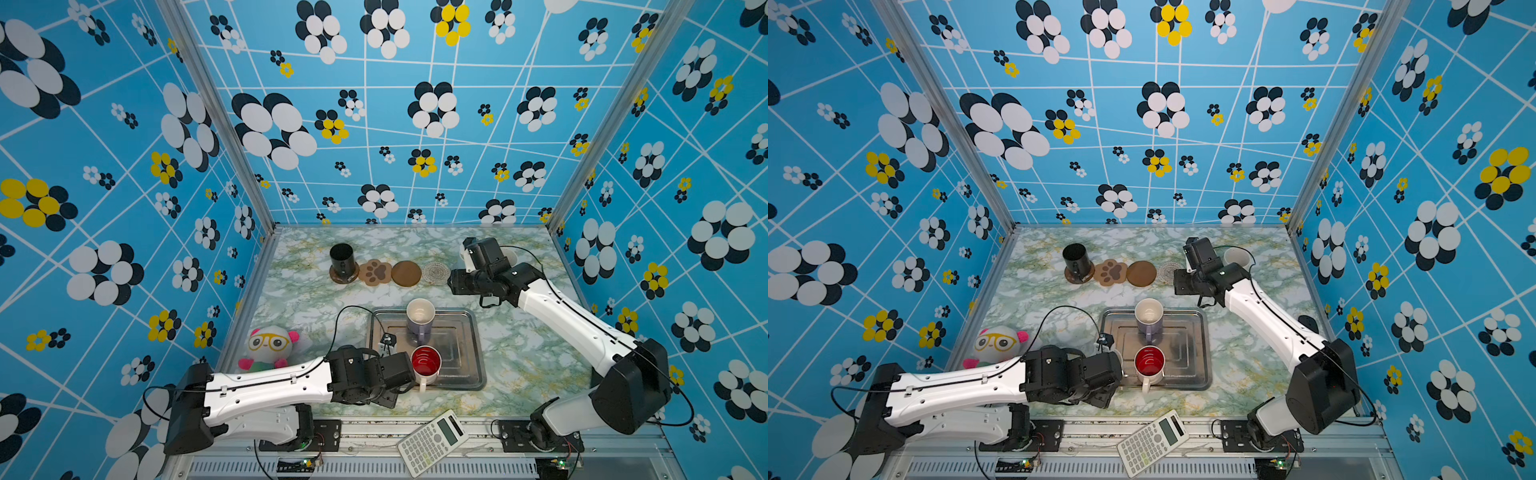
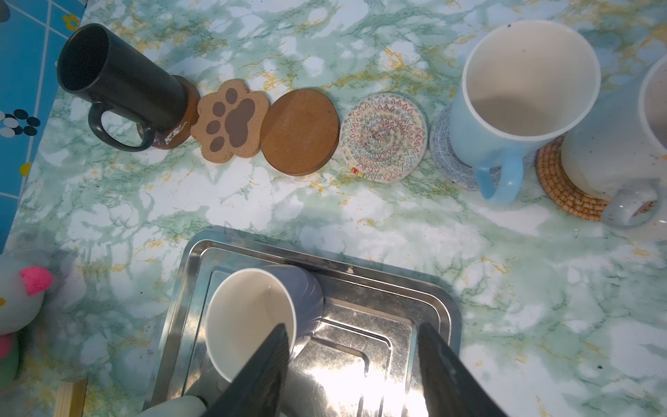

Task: Place cups on coasters
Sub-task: Pick up the cup from the tray.

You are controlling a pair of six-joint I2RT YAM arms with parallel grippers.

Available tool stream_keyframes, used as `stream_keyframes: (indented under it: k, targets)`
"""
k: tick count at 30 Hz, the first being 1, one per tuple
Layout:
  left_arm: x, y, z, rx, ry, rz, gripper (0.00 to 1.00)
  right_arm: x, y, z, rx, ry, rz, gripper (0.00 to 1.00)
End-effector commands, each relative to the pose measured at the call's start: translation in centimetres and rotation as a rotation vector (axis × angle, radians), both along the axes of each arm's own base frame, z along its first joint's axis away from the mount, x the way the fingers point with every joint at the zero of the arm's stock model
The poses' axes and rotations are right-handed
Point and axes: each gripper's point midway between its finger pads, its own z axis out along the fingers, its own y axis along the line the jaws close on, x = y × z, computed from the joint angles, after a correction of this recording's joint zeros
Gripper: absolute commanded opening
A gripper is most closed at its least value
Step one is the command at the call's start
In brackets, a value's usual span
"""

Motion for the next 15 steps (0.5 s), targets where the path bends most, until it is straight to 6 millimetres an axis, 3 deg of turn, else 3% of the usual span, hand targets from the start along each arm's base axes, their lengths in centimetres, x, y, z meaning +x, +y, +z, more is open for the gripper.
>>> stream_keyframes:
  k: [1, 15]
  targets:
    - [0.1, -0.1, -0.8, 0.0, -0.004, 0.03, 0.61, -0.5, -0.1, 0.4, 0.019, -0.011, -0.009, 0.59]
    - [0.9, 0.8, -2.6, 0.033, -0.034, 0.124, 0.5, -0.6, -0.3, 0.2, 0.014, -0.01, -0.013, 0.6]
